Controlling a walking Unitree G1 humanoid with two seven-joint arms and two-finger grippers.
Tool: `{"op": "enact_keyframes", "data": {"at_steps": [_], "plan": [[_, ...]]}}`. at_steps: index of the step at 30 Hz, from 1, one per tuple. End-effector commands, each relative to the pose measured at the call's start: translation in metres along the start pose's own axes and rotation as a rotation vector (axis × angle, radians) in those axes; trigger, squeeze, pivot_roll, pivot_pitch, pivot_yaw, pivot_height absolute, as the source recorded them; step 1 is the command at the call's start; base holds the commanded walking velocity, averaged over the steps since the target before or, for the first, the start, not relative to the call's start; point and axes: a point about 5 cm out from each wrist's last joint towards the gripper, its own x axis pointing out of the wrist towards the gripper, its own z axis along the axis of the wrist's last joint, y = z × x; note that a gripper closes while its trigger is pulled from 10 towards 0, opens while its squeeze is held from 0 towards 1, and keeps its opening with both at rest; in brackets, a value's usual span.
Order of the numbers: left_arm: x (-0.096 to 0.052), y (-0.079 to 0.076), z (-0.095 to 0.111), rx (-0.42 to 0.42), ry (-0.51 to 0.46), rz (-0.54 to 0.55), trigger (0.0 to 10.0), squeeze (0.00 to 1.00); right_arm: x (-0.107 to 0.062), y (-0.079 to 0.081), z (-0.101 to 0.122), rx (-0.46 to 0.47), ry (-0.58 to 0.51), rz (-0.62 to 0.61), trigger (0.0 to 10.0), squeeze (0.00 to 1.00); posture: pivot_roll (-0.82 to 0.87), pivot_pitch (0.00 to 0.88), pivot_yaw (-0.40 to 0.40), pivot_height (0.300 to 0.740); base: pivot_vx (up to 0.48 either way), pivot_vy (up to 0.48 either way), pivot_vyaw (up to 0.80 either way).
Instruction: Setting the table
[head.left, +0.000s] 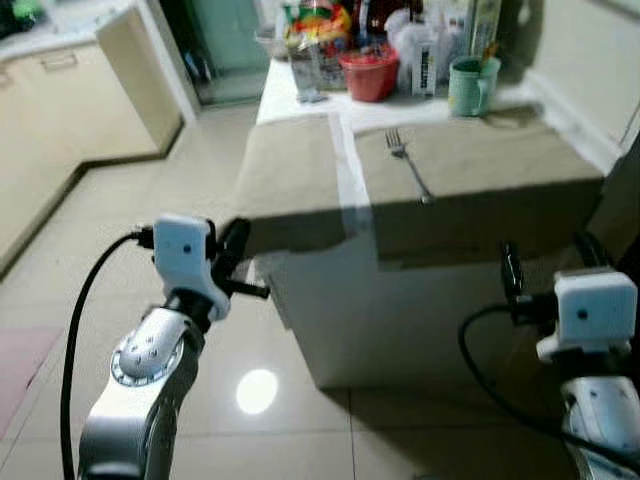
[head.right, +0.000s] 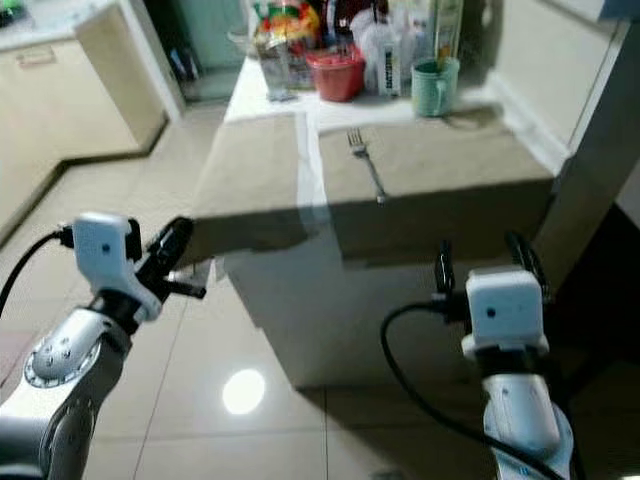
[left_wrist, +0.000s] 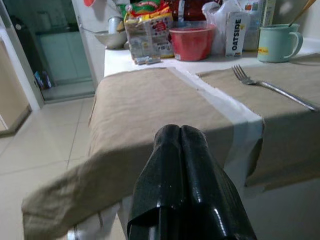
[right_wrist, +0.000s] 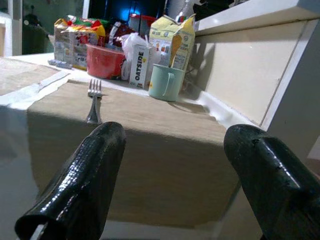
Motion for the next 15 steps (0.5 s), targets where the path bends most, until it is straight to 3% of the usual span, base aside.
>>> {"op": "enact_keyframes", "data": {"at_steps": [1,4,11,15], "plan": [[0.017,0.0,0.003,0.008,0.003,0.01,10.0,0.0,0.027,0.017,-0.003,0.006,0.002,0.073,10.0,0.0,-0.23,0.021,0.09,0.74,0.0,0.0,0.0],[0.026,-0.004,0.004,0.001,-0.004,0.003,10.0,0.0,0.041,0.024,-0.005,0.001,-0.002,0.105,10.0,0.0,-0.23,0.021,0.089,0.74,0.0,0.0,0.0],[0.027,-0.009,0.0,-0.031,-0.002,0.013,10.0,0.0,0.044,0.027,-0.002,0.01,-0.016,0.119,10.0,0.0,-0.23,0.019,0.079,0.74,0.0,0.0,0.0],[0.028,-0.008,-0.001,-0.039,0.003,0.033,10.0,0.0,0.047,0.028,-0.002,0.011,-0.021,0.124,10.0,0.0,-0.22,0.018,0.078,0.74,0.0,-0.379,0.0]]}}
